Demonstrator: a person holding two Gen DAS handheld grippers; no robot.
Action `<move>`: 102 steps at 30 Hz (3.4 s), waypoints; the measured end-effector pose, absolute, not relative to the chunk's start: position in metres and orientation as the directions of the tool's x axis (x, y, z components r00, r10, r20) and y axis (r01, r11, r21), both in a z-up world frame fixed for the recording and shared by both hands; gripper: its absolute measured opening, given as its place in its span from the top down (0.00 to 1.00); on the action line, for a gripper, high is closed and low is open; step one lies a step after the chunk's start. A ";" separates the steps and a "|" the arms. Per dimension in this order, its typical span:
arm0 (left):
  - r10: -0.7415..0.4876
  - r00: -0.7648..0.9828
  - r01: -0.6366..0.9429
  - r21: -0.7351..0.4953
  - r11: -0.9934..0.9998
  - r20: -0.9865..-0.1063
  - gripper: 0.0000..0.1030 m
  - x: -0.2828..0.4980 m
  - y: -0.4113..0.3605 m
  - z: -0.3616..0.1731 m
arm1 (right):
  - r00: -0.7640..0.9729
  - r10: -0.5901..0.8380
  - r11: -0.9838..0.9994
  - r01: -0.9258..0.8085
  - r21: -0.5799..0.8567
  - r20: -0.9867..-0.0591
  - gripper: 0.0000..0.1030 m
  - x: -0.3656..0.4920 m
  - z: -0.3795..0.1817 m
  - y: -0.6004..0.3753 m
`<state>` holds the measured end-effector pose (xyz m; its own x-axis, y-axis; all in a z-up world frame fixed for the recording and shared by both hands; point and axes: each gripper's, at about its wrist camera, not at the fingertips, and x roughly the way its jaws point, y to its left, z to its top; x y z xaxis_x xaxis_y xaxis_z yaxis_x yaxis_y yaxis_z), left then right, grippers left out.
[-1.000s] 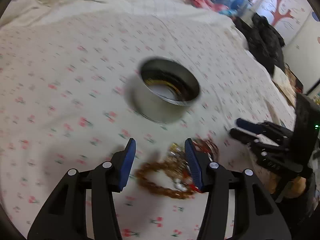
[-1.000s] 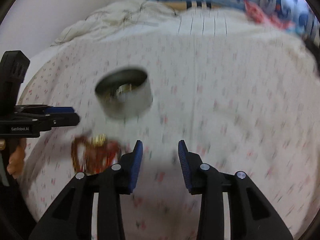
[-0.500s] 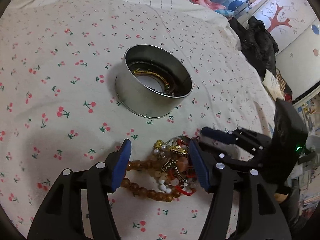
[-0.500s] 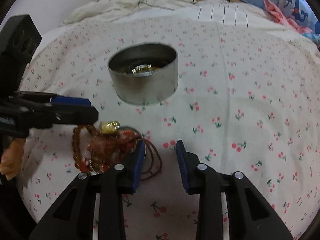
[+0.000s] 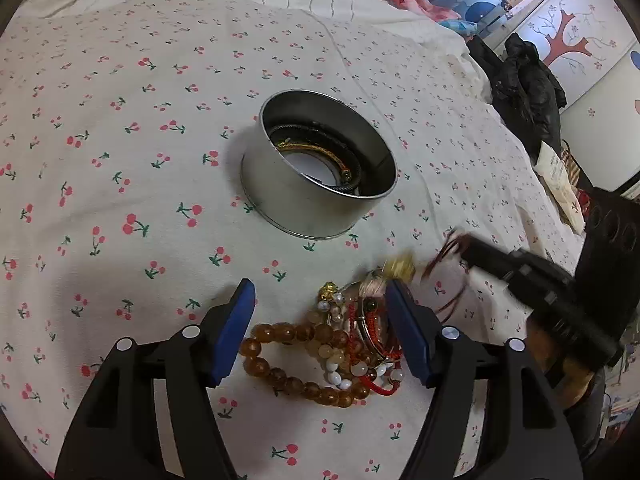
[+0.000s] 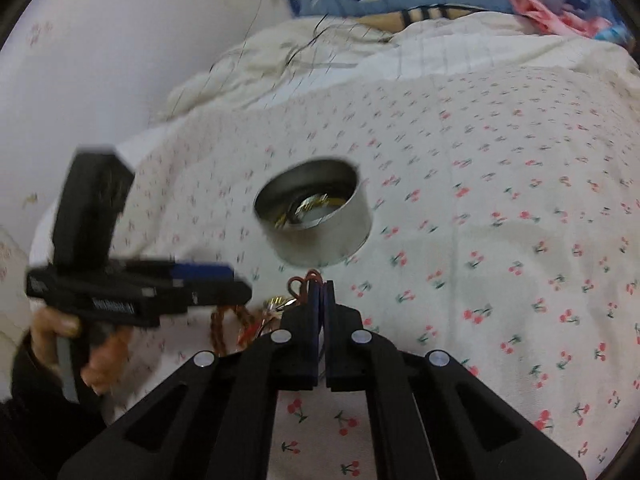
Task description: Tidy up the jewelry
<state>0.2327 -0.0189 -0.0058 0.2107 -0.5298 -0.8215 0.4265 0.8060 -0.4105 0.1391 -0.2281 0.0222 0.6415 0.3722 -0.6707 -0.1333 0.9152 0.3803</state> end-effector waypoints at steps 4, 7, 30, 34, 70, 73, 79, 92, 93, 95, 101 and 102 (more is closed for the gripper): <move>-0.536 0.206 0.450 -0.407 0.795 -0.819 0.36 0.231 -0.028 -0.006 | 0.660 0.363 0.910 -0.099 0.402 -0.658 0.98 0.145 0.029 -0.241; -0.513 0.217 0.498 -0.358 0.790 -0.831 0.36 0.224 -0.045 -0.007 | 0.660 0.370 0.904 -0.092 0.418 -0.654 0.98 0.146 0.029 -0.244; -0.563 0.150 0.563 -0.398 0.724 -0.812 0.97 0.232 -0.073 -0.016 | 0.653 0.372 0.868 0.007 0.496 -0.660 0.97 0.147 0.020 -0.270; -0.634 0.120 0.543 -0.484 0.686 -0.764 0.96 0.233 -0.065 -0.008 | 0.655 0.372 0.868 0.006 0.496 -0.658 0.97 0.147 0.021 -0.269; -0.587 0.388 0.404 -0.441 0.801 -0.711 0.98 0.309 -0.023 0.038 | 0.694 0.471 0.862 -0.232 0.450 -0.545 0.97 0.219 0.073 -0.209; -0.588 0.397 0.397 -0.445 0.802 -0.705 0.98 0.306 -0.017 0.044 | 0.663 0.487 0.858 -0.241 0.454 -0.569 0.97 0.227 0.064 -0.198; -0.592 0.393 0.376 -0.464 0.802 -0.704 0.98 0.303 -0.006 0.046 | 0.559 0.545 0.827 -0.236 0.511 -0.625 0.96 0.243 0.039 -0.188; -0.592 0.378 0.375 -0.467 0.801 -0.712 0.95 0.298 -0.008 0.045 | 0.577 0.508 0.836 -0.152 0.527 -0.639 0.53 0.248 0.029 -0.212; -0.591 0.377 0.373 -0.468 0.801 -0.713 0.95 0.299 -0.007 0.044 | 0.563 0.525 0.826 -0.157 0.541 -0.638 0.53 0.250 0.026 -0.211; -0.590 0.378 0.367 -0.469 0.803 -0.714 0.94 0.298 -0.006 0.044 | 0.511 0.611 0.770 -0.207 0.604 -0.604 0.53 0.250 0.021 -0.203; -0.591 0.390 0.363 -0.472 0.804 -0.706 0.90 0.296 -0.002 0.049 | 0.479 0.686 0.696 -0.215 0.685 -0.547 0.51 0.249 0.020 -0.205; -0.590 0.391 0.364 -0.470 0.804 -0.706 0.90 0.295 -0.002 0.050 | 0.496 0.681 0.692 -0.195 0.695 -0.538 0.48 0.249 0.020 -0.211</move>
<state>0.2953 -0.0021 0.0499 0.3914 -0.5903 -0.7060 0.3639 0.8039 -0.4704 0.2488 -0.2107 0.0202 0.4960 0.6814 -0.5383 -0.1955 0.6916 0.6954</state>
